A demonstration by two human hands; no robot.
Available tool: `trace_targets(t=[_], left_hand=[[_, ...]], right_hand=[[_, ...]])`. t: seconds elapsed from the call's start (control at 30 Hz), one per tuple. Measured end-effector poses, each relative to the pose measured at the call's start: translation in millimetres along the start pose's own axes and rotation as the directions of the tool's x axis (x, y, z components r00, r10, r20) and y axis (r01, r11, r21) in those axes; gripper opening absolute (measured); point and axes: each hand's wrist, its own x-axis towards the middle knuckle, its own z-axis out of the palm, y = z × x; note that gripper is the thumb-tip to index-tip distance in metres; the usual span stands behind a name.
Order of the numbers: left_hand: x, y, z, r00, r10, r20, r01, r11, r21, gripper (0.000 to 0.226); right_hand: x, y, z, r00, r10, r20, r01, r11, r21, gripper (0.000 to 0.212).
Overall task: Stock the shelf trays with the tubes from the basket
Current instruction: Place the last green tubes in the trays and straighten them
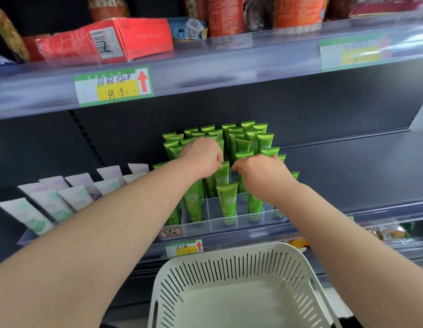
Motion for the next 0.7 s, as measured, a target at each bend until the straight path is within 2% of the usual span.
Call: trace_targets(t=[0.1, 0.2, 0.27, 0.37, 0.43, 0.7], left_hand=[[2.2, -2.6, -4.1, 0.997, -0.024, 0.071, 0.029, 0.997, -0.066, 0.015], [7.5, -6.1, -10.8, 0.997, -0.072, -0.003, 0.069, 0.975, -0.21, 0.021], [11.1, -9.7, -12.2, 0.994, -0.1, -0.054, 0.091, 0.984, -0.153, 0.017], [14.0, -13.7, -6.1, 0.991, -0.128, 0.022, 0.128, 0.992, 0.002, 0.017], [15.7, -14.4, 0.1, 0.988, -0.145, 0.056, 0.143, 0.989, 0.042, 0.017], [29.1, -1.8, 7.9, 0.993, -0.083, -0.08, 0.081, 0.996, -0.03, 0.019]], right_hand=[[3.2, -1.3, 0.4, 1.0, -0.002, 0.001, 0.002, 1.0, 0.001, 0.035], [5.5, -2.2, -0.2, 1.0, -0.003, -0.018, 0.003, 1.0, 0.013, 0.029], [6.4, -3.1, 0.1, 0.999, -0.011, -0.053, 0.013, 0.999, 0.029, 0.023], [6.4, -3.3, 1.4, 0.996, -0.01, -0.086, 0.014, 0.999, 0.052, 0.023], [5.8, -1.5, 3.1, 0.994, -0.003, -0.112, 0.008, 0.999, 0.051, 0.02], [3.1, 9.4, 7.4, 0.982, 0.04, -0.186, -0.025, 0.996, 0.083, 0.024]])
